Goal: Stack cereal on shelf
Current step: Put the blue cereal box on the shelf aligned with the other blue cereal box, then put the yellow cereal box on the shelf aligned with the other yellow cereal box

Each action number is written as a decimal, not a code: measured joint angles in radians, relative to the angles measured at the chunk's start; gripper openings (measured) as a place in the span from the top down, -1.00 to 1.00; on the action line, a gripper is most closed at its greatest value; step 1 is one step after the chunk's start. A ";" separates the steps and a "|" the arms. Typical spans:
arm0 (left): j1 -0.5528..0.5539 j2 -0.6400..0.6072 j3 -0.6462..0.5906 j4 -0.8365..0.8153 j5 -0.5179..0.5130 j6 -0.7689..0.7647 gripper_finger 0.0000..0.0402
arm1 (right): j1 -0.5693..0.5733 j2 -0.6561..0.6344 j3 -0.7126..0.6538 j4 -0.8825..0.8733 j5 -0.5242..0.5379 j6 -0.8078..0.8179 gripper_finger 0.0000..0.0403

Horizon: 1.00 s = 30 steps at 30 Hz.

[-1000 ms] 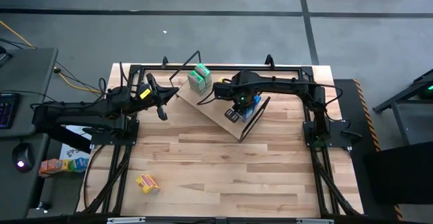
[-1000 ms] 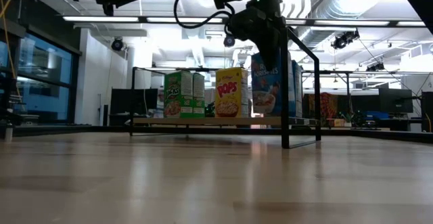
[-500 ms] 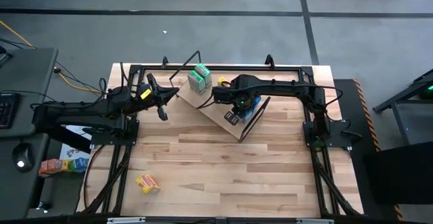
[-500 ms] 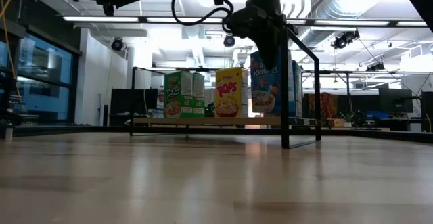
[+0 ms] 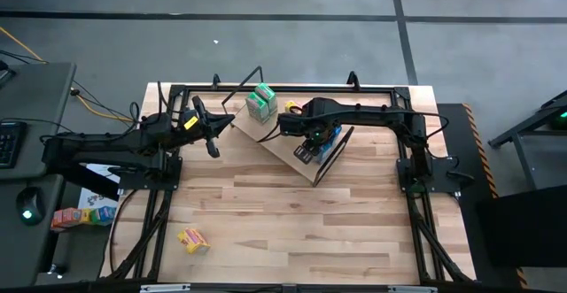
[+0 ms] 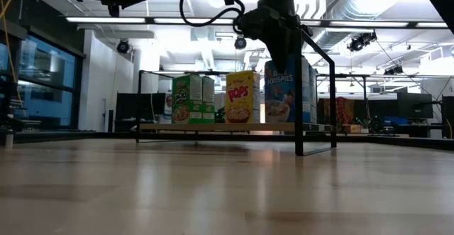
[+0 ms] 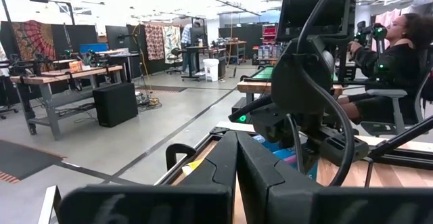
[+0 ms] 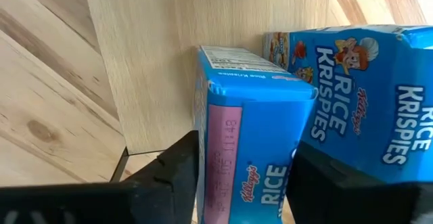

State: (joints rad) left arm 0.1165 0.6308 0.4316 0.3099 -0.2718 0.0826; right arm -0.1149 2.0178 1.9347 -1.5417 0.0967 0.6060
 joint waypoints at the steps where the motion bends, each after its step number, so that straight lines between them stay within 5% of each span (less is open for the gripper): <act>1: 0.000 0.000 0.000 0.000 0.000 0.000 1.00 | 0.000 0.000 0.000 0.000 0.000 0.000 0.16; 20: 0.001 0.000 0.000 -0.001 0.000 0.000 1.00 | -0.002 -0.079 0.077 -0.028 0.072 -0.067 0.08; 30: 0.000 0.000 0.000 -0.028 0.000 0.000 1.00 | 0.123 -0.209 0.080 -0.030 0.362 -0.022 0.08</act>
State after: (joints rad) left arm 0.1169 0.6312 0.4313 0.2815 -0.2718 0.0826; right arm 0.0079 1.8086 2.0148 -1.5715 0.4583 0.5843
